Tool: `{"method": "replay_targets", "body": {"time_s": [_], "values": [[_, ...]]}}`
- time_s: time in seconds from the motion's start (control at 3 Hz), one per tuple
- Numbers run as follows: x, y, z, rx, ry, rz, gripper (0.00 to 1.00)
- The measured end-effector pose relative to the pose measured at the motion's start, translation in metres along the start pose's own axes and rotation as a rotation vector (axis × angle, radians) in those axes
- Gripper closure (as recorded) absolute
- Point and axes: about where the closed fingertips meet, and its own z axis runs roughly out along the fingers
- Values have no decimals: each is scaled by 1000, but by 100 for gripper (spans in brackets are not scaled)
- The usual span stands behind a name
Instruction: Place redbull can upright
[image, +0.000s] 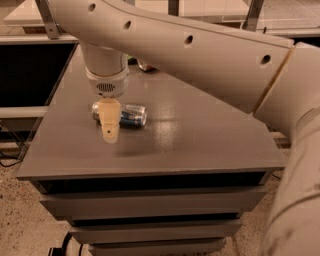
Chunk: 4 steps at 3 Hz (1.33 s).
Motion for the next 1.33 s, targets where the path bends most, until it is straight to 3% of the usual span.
{"method": "replay_targets", "body": {"time_s": [0.33, 0.67, 1.33], "values": [[-8, -7, 10, -41, -5, 16, 0], [-10, -10, 20, -82, -33, 27, 18], [-2, -10, 19, -116, -94, 33, 64]]}}
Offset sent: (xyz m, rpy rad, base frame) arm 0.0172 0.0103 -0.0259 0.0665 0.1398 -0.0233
